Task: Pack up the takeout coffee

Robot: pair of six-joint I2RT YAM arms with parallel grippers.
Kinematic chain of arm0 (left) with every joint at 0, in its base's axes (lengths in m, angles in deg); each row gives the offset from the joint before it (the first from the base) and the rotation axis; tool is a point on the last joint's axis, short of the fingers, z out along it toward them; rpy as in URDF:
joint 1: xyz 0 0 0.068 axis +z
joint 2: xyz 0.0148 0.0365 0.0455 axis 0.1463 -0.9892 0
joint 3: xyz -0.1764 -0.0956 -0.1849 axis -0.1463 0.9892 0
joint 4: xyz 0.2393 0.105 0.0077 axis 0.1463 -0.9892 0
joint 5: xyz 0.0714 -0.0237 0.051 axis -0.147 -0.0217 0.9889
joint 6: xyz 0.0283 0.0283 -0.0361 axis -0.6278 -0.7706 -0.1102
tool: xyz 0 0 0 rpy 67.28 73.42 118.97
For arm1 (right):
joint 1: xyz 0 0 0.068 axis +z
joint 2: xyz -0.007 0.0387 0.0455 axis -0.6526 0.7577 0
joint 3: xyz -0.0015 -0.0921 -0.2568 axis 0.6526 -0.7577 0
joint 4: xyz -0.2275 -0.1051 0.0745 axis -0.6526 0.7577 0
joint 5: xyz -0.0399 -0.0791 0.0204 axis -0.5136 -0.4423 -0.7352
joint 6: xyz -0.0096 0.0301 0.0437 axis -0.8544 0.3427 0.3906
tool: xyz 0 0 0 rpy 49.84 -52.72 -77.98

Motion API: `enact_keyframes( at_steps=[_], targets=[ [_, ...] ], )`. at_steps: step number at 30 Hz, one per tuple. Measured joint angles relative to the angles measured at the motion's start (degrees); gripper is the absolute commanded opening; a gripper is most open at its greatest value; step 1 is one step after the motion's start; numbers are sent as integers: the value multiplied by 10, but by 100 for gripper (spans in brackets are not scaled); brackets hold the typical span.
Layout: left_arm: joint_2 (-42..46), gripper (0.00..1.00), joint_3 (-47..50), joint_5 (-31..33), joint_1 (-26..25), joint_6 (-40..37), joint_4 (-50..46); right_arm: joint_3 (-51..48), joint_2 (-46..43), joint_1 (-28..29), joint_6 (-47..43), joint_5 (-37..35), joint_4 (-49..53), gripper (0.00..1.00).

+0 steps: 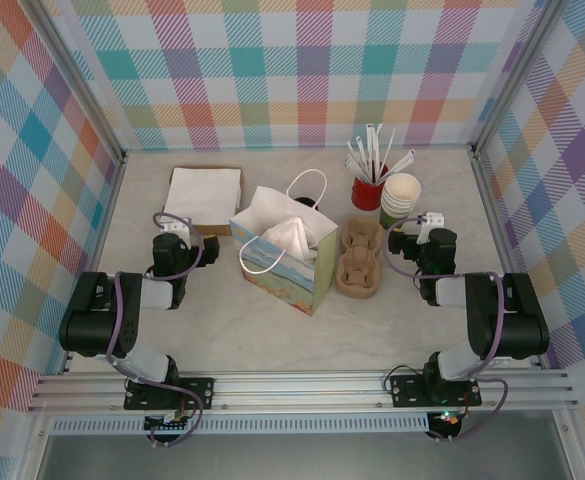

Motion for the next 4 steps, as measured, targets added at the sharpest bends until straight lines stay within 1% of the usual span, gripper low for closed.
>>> enact_keyframes(
  at_steps=[4],
  targets=[
    [0, 100, 0, 1, 0, 0, 0, 0, 0, 0, 0, 0, 0, 100]
  ],
)
